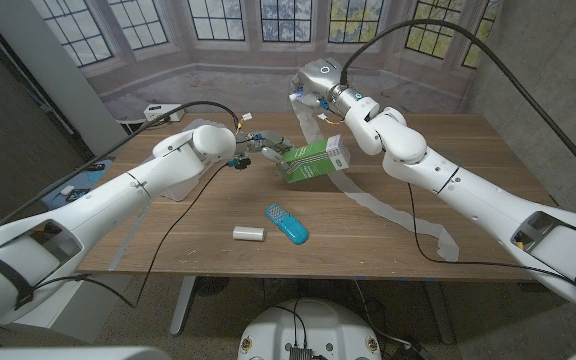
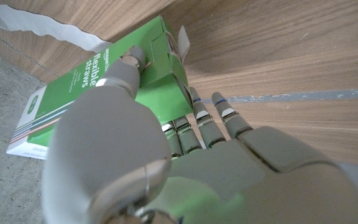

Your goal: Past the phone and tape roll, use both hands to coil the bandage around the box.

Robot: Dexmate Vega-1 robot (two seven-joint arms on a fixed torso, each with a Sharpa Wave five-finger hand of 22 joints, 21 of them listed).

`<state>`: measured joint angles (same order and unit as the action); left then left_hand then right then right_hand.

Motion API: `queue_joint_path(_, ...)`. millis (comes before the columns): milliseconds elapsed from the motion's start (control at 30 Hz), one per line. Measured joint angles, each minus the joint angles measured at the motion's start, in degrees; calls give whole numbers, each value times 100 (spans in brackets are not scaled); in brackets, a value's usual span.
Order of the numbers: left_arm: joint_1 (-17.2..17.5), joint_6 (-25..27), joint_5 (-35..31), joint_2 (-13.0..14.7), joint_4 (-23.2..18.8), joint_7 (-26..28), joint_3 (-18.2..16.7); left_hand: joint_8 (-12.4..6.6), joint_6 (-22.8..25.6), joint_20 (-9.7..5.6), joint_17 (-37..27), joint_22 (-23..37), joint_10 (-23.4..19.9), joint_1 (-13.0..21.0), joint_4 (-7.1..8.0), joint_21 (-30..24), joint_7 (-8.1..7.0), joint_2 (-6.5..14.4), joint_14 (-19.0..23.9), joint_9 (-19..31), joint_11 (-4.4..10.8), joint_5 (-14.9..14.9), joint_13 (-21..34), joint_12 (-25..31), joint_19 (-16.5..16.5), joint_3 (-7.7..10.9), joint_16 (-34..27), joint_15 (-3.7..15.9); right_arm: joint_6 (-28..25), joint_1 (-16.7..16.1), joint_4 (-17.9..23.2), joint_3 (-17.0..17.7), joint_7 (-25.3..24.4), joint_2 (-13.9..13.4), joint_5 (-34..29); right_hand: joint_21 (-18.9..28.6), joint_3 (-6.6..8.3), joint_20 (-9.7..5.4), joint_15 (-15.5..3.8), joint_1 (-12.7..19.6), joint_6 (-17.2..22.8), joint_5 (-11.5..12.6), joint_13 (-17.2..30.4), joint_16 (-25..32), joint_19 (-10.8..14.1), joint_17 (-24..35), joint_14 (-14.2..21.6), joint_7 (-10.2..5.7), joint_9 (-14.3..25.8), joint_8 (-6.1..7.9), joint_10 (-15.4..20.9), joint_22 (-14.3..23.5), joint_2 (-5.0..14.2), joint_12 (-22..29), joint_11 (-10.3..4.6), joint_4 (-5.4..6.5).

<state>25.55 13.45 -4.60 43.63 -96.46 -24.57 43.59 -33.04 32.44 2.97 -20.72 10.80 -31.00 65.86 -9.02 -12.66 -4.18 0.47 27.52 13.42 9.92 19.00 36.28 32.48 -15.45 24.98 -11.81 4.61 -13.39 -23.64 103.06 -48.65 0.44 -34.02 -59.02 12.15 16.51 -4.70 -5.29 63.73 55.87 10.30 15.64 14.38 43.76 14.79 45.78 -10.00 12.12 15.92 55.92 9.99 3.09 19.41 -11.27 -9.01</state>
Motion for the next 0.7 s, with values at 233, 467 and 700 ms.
queue_joint_path(233, -54, -11, -20, -33, 82, -53, 35, -2, 0, 0, -7, 0, 0, 1, 0, 0, 0, 1, 0, 0, 0, 0, 0, 6, 0, 0, 0, 0, -99, -152, 267, 70, 153, -38, -160, 0, 0, 0, 0, 0, 0, 0, 0, 0, 0, 0, 0, 0, -2, 0, 0, 0, 0, 0, 0, 0)
queue_joint_path(467, -113, -17, -40, -75, 156, -98, 71, -22, 0, 0, 0, -1, 1, 2, 0, 0, 0, 2, 0, 1, -1, 0, 0, 18, 0, 0, 0, 0, -188, -338, 550, 160, 301, -76, -307, 0, 0, 0, 19, 0, -1, 0, 0, 0, 0, -1, 20, -1, -1, -1, 0, 0, 0, 0, 0, 0)
queue_joint_path(700, -197, -17, -63, -160, 281, -125, 131, -23, -1, 0, -1, -1, 31, 7, 0, 0, 1, 8, -11, 1, -31, -43, 2, 18, 0, 0, 0, -11, -329, -534, 812, 244, 503, -88, -482, 0, 0, 0, -12, 0, -1, 0, -1, 0, 0, -1, 54, -1, 2, -9, 0, 0, 0, 0, 0, 0)
